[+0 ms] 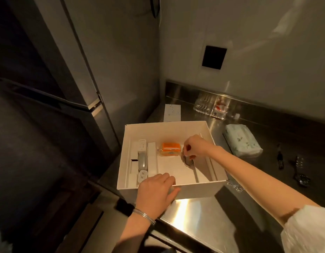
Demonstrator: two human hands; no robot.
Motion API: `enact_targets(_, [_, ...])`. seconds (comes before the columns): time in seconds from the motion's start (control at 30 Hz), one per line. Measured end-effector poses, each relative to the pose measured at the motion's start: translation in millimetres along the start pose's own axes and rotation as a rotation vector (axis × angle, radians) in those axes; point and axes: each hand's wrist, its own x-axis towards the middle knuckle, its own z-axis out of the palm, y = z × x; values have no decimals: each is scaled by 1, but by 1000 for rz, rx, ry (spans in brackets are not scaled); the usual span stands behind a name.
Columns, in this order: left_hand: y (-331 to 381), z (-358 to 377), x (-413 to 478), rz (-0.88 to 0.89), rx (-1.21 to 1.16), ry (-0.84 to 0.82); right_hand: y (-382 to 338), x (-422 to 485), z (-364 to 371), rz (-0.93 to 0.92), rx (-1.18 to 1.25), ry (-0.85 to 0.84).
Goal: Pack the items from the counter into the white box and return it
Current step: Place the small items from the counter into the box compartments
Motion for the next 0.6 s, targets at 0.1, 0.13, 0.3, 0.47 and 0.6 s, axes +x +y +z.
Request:
enact_targets(0.1, [1,-2,1,-7,-6,-23,-6,-8,13,14,-72,-331])
enact_targets(0.13, [2,-3,1,-8,-8,-34,-7,-8,20,41,-140,-391])
enact_targets(0.3, [2,-8,0,-22,-4,-70,-7,-7,34,79,-512,-189])
enact_targets(0.47, [3,-10,1,-24,11,-78,1,-11,22,82,-477,-229])
enact_targets(0.6, [3,-9,3,-23,11,-66,-6,-47,-11,-5,-105,-2])
